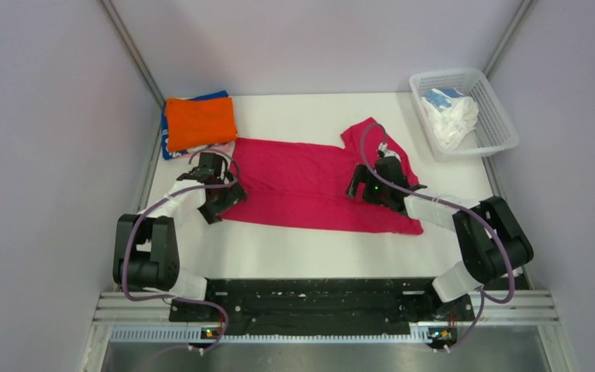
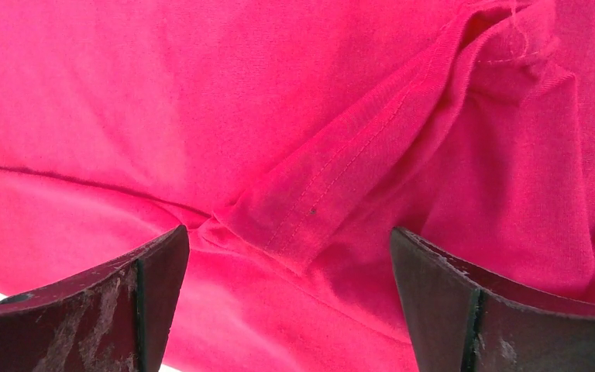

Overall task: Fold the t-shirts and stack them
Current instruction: Fold the flattened tshirt in 1/3 of the way

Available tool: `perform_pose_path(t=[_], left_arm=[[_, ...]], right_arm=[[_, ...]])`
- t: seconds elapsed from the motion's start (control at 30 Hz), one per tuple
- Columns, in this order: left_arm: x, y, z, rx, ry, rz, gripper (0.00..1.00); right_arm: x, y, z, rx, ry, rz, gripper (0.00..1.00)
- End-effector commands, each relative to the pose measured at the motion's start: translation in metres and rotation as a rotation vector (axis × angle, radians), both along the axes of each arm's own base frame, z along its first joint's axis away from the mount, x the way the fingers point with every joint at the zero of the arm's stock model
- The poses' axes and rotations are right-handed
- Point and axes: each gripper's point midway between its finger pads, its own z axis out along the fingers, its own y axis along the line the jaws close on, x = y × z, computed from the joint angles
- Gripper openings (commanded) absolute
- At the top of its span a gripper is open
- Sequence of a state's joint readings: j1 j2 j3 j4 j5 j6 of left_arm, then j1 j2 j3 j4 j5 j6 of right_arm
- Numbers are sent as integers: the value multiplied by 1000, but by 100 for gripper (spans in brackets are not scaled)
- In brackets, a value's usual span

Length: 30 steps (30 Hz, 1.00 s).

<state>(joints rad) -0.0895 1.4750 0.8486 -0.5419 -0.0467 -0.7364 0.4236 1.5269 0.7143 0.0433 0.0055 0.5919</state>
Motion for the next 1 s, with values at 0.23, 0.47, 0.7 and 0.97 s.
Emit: perform_pose_path(t=[0.23, 0.47, 0.7, 0.97], left_arm=[[-2, 8, 6, 37, -12, 24, 99], [-3, 10, 12, 47, -25, 30, 99], [-4, 16, 25, 77, -43, 33, 99], [-3, 12, 31, 56, -73, 15, 99]], right_arm=[[54, 34, 35, 50, -132, -6, 99], [100, 41, 60, 13, -200, -56, 99], [107, 42, 83, -14, -235, -33, 99], [25, 8, 53, -90, -107, -13, 99]])
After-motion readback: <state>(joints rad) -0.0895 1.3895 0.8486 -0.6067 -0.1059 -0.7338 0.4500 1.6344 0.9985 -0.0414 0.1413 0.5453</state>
